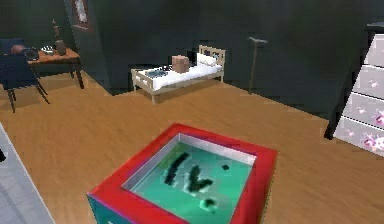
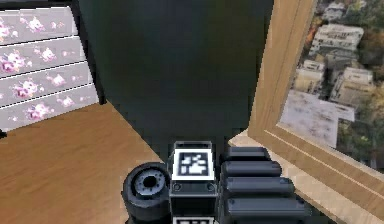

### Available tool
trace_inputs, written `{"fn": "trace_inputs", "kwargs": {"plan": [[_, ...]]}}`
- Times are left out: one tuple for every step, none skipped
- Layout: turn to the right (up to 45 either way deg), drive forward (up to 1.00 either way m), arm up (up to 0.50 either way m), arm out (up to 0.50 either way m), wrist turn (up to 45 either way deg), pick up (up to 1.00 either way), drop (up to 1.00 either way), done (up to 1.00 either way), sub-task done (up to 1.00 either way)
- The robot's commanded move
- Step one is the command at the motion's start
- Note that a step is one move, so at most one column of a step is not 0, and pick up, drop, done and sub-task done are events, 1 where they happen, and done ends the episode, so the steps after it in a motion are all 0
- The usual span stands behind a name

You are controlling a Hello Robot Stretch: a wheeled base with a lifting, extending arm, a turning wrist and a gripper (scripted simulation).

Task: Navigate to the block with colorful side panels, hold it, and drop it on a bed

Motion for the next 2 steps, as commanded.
{"fn": "trace_inputs", "kwargs": {"plan": [[-45.0,0.0,0.0,0.0,0.0,0.0,0.0,0.0,0.0],[-6.0,0.0,0.0,0.0,0.0,0.0,0.0,0.0,0.0]]}}
